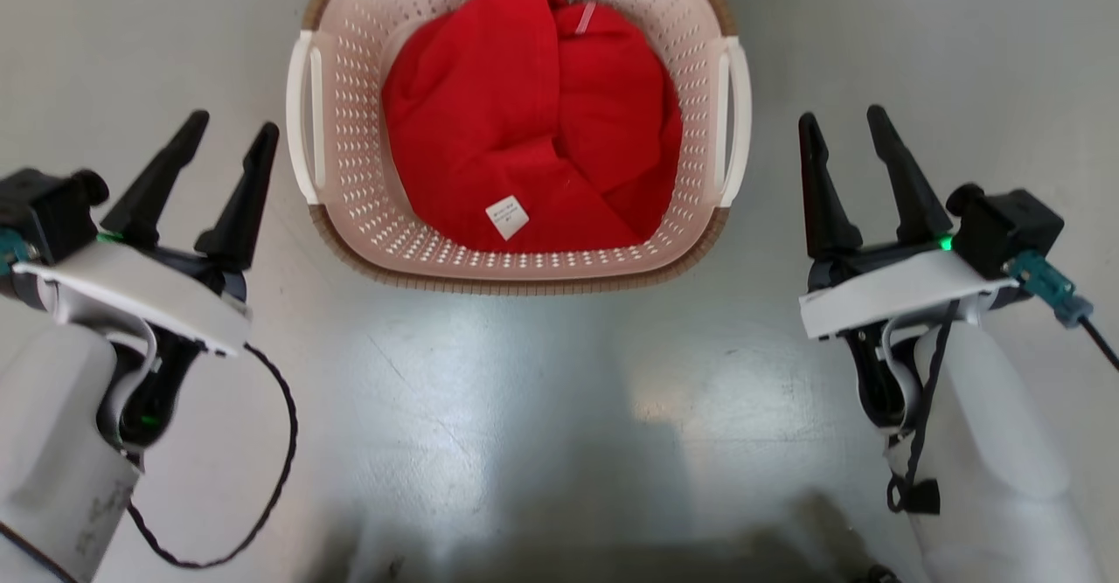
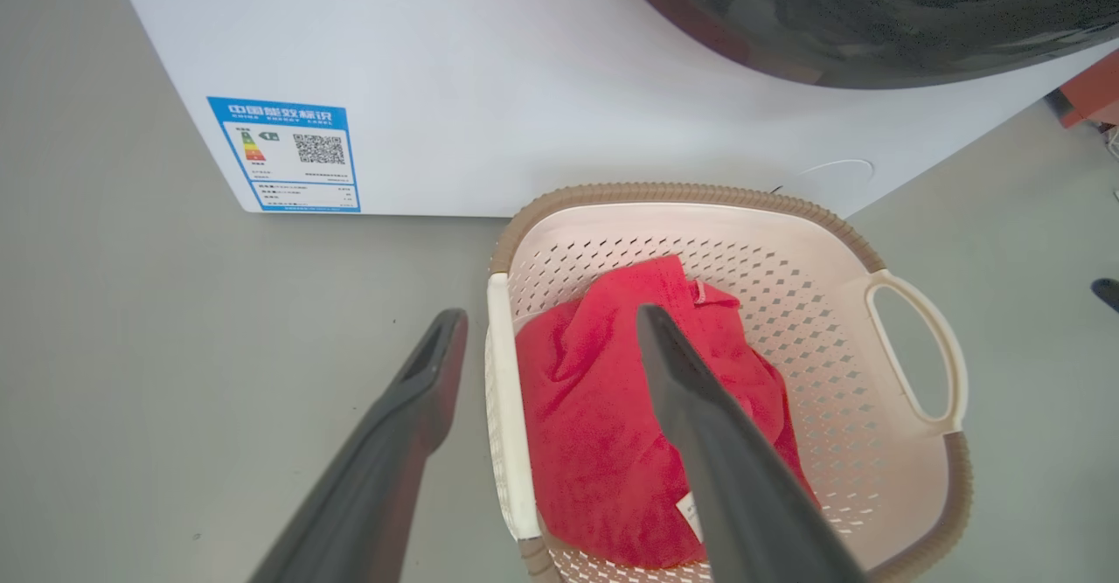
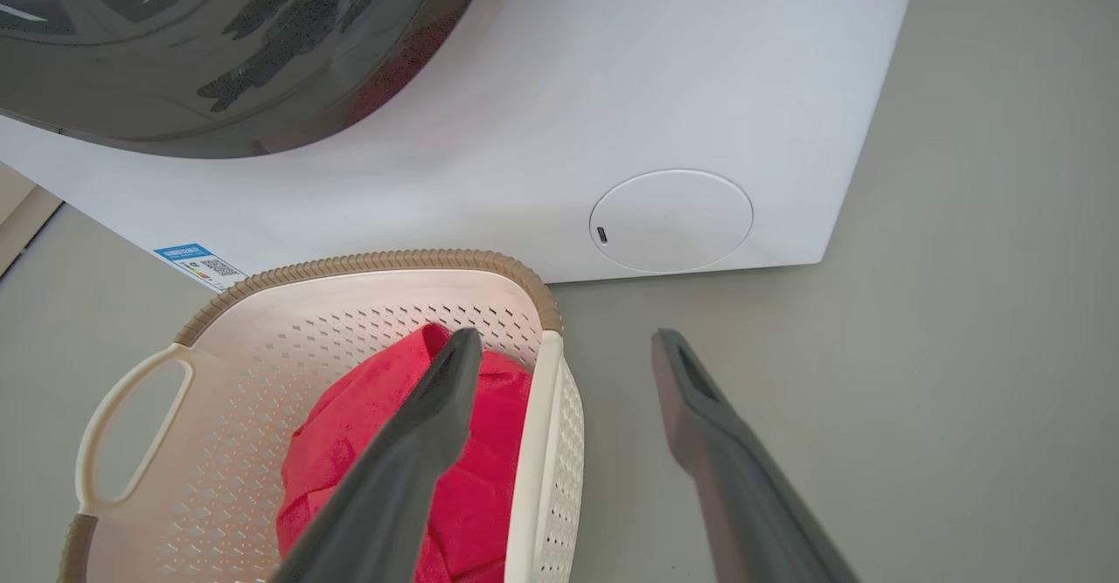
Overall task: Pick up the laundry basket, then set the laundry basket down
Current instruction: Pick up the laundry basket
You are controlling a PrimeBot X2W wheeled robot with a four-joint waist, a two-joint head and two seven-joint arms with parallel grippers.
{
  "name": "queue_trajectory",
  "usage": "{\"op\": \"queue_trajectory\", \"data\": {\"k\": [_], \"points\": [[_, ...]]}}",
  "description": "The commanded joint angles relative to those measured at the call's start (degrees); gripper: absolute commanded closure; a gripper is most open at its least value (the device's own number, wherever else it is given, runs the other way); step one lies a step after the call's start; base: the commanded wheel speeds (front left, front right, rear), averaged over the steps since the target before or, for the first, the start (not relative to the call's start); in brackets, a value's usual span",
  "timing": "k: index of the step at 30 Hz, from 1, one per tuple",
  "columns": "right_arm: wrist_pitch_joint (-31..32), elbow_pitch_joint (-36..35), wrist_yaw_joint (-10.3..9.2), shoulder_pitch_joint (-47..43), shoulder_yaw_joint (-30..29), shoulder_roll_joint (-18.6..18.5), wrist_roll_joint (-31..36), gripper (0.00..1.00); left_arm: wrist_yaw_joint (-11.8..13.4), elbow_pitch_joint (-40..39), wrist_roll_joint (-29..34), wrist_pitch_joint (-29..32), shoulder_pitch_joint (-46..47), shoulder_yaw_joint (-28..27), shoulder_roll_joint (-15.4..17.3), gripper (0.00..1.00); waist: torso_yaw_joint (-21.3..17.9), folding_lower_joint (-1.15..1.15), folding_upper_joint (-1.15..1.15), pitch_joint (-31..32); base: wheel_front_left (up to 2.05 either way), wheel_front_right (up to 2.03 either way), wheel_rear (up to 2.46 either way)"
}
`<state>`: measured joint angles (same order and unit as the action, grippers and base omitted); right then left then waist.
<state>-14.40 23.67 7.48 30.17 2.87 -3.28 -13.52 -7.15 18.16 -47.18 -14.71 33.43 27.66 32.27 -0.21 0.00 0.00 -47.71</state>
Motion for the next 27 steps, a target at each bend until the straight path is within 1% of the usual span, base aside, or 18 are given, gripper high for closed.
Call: {"op": "queue_trajectory", "data": {"k": [1, 5, 9, 17, 27], "points": [[-0.60, -0.09, 0.01, -0.08, 1.23, 0.40, 0.66, 0.00, -0.34, -0.02, -0.88, -0.29, 1.56, -1.42, 2.94, 0.00, 0.18, 0.00, 0.00, -1.35, 0.00, 0.00, 0.00], [-0.60, 2.02, 0.01, 2.13, 1.43, 0.40, 0.60, 0.00, -0.34, 2.47, -2.38, -0.29, 4.59, 0.87, 3.49, 0.00, 0.33, 0.00, 0.00, -3.43, 0.00, 0.00, 0.00], [-0.60, 4.37, 0.01, 4.43, 1.94, 0.40, 0.33, 0.00, -0.34, 4.24, -4.09, -0.29, 7.47, 4.55, 3.98, 0.00, 0.41, 0.00, 0.00, -5.10, 0.00, 0.00, 0.00], [-0.60, 9.77, 0.01, 9.05, 2.73, 0.40, -0.99, 0.00, -0.34, 8.81, -9.88, -0.29, 13.55, 11.43, 4.43, 0.00, 0.69, 0.00, 0.00, -8.00, 0.00, 0.00, 0.00], [-0.60, 13.18, 0.01, 12.65, 4.89, 0.40, -2.74, 0.00, -0.34, 12.63, -15.97, -0.29, 19.54, 20.31, 4.89, 0.00, 0.80, 0.00, 0.00, -10.65, 0.00, 0.00, 0.00]]}}
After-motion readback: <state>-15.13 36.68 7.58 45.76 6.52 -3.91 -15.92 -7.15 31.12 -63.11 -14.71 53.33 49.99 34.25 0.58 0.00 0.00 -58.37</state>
